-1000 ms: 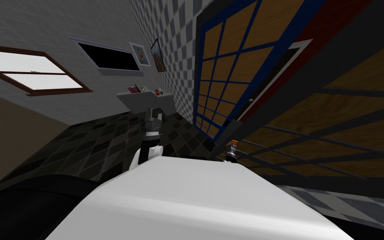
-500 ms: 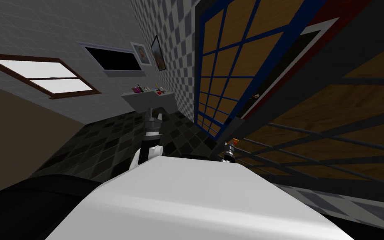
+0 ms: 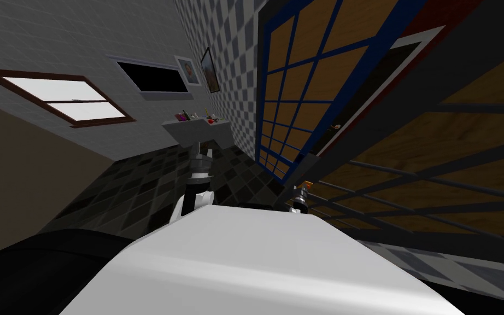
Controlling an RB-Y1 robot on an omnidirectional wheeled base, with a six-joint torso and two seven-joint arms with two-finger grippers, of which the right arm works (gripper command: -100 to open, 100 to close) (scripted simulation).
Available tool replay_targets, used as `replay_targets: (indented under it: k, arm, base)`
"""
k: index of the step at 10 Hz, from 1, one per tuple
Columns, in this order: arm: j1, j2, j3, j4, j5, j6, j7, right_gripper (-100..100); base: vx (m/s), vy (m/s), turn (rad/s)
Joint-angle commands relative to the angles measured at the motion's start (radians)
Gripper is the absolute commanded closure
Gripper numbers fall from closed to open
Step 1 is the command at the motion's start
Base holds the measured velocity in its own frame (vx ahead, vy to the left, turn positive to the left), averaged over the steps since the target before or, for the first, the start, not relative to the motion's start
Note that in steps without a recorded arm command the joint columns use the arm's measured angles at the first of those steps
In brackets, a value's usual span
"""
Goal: Pull the door open
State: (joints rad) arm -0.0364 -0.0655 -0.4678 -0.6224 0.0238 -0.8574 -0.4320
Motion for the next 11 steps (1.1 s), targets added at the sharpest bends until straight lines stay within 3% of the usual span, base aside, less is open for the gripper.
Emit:
replay_targets:
  k: [1, 6, 8, 11]
  arm:
    - [-0.008, -0.024, -0.006, 0.014, -0.022, -0.011, -0.050, -100]
    - [-0.028, -0.023, 0.011, 0.027, -0.060, -0.013, -0.170, -100]
    - [-0.028, -0.023, 0.011, 0.027, -0.060, -0.013, -0.174, -100]
    - [-0.043, -0.022, 0.023, 0.036, -0.087, -0.014, -0.251, -100]
  base:
    - [-0.086, -0.004, 0.064]
    - [-0.064, -0.019, 0.044]
    - [-0.034, -0.012, -0.005]
    - [-0.062, -0.042, 0.020]
